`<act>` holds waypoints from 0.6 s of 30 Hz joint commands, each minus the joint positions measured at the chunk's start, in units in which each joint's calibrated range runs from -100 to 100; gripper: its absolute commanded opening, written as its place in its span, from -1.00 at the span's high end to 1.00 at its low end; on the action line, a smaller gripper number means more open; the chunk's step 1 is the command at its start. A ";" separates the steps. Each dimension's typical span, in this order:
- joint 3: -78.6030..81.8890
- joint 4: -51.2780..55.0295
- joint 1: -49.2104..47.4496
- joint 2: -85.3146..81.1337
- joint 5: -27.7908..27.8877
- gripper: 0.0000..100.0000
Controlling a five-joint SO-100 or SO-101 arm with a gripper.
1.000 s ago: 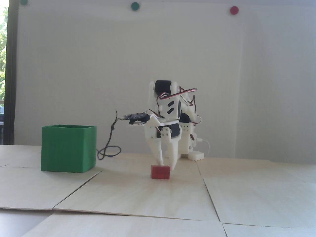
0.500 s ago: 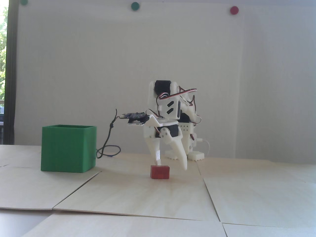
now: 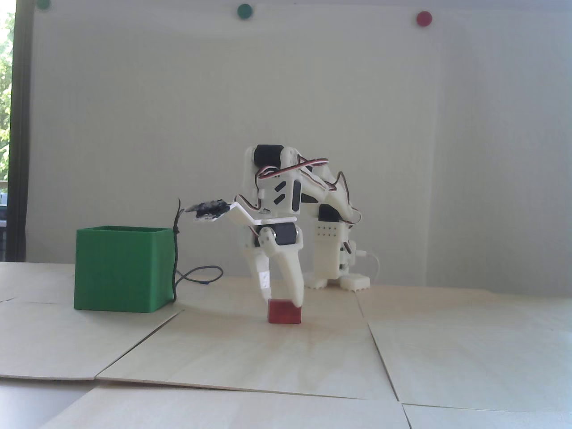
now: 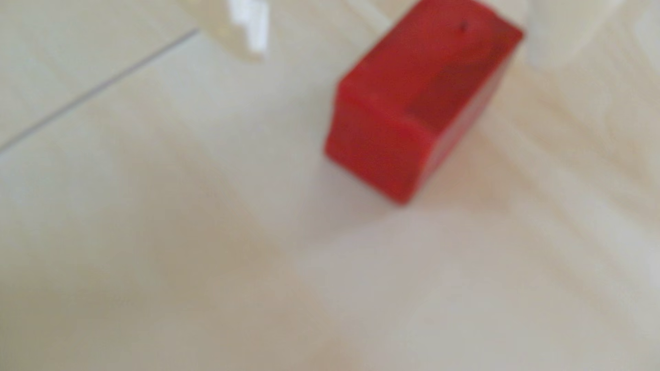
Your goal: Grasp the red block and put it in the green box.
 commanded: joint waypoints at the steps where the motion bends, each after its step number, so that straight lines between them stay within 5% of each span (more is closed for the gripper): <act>1: -3.50 1.82 1.06 -1.45 -5.04 0.51; 18: 3.59 1.82 1.54 -1.37 -12.38 0.51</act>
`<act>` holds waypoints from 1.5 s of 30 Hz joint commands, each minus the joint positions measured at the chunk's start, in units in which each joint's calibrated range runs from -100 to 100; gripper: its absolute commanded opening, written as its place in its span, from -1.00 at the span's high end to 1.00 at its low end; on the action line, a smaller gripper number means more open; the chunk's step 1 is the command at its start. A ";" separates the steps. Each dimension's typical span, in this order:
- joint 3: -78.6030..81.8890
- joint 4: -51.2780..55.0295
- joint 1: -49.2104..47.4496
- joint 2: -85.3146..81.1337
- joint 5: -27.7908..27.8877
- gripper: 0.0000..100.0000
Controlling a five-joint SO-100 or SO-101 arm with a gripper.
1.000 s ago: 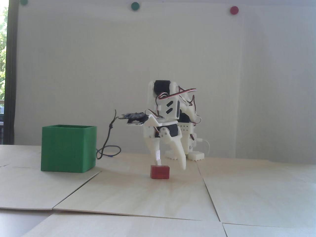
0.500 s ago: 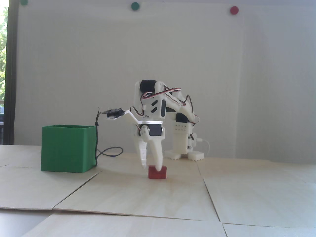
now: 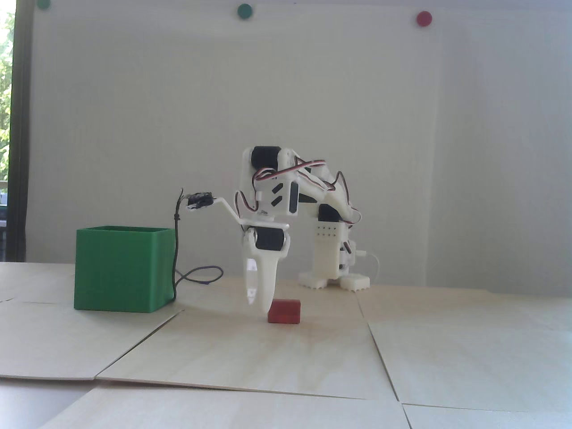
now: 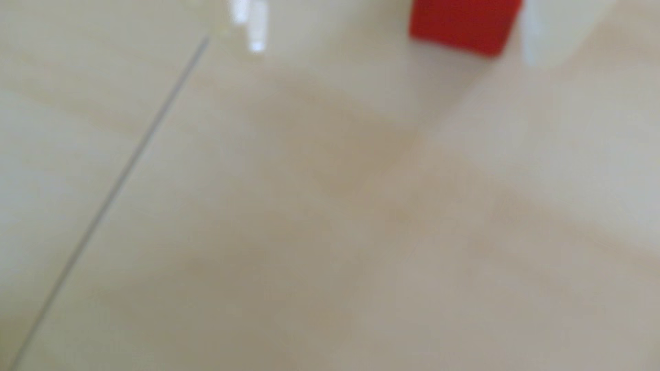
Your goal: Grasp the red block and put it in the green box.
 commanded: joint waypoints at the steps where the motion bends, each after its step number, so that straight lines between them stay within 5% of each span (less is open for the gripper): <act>1: 2.69 1.82 0.53 -1.37 -0.77 0.51; 16: -17.72 1.82 -0.91 5.81 -0.30 0.51; 45: -24.02 0.89 -0.03 1.63 1.62 0.51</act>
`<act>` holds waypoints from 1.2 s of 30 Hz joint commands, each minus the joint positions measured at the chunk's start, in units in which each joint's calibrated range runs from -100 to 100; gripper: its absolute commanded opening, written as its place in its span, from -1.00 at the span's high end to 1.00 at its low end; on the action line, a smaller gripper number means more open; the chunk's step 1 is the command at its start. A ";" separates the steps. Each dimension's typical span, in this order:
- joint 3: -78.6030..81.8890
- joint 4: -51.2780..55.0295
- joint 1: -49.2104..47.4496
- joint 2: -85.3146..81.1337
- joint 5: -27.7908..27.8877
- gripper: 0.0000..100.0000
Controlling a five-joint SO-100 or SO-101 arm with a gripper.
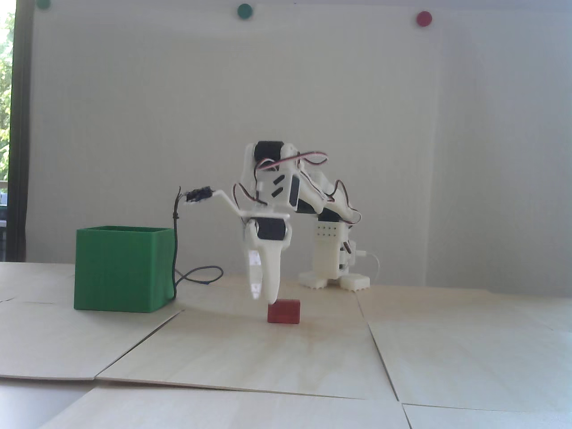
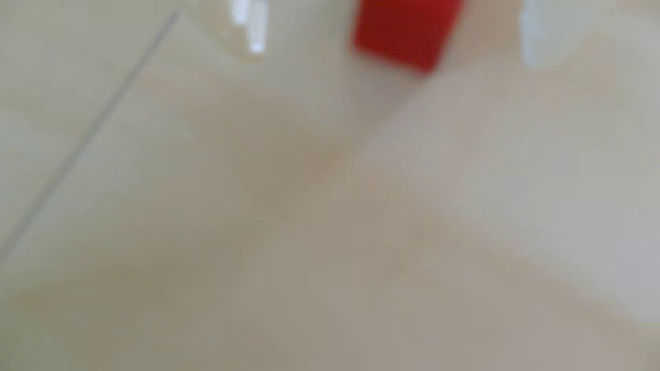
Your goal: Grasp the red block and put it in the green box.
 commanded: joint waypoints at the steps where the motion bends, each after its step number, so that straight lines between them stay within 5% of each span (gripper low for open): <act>1: -4.68 -0.20 0.51 -5.20 0.39 0.51; 36: -4.77 -13.94 -2.39 -0.06 4.92 0.51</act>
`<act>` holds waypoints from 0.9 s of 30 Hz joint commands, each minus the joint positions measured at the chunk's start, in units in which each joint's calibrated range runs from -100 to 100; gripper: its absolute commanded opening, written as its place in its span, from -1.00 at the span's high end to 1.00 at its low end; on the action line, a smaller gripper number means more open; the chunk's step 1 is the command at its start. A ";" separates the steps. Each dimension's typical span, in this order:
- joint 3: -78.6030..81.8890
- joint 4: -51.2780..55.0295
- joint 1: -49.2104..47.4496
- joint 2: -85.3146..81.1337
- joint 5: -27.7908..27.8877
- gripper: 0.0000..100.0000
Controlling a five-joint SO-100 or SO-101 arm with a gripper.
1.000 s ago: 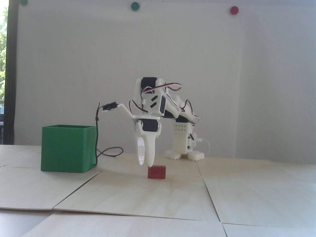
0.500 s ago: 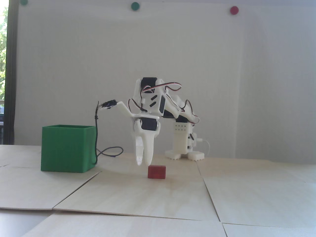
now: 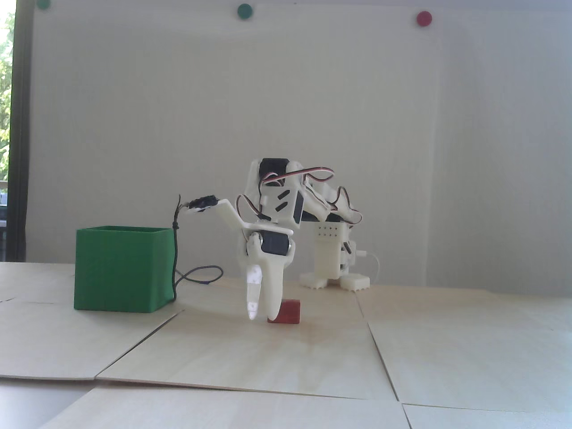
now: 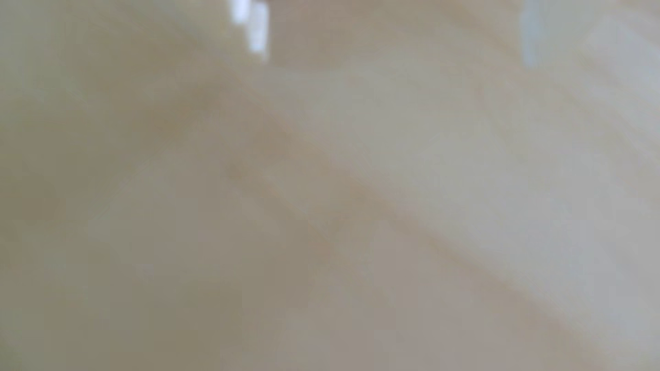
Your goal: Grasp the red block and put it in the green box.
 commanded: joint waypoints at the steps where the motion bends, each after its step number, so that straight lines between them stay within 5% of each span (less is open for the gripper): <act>1: -4.23 1.89 -0.63 -5.66 3.86 0.51; 6: -4.50 15.63 -0.95 -10.08 7.03 0.51; 21: 1.00 15.97 0.58 -11.11 7.34 0.51; 27: 8.10 15.97 0.50 -11.19 7.19 0.79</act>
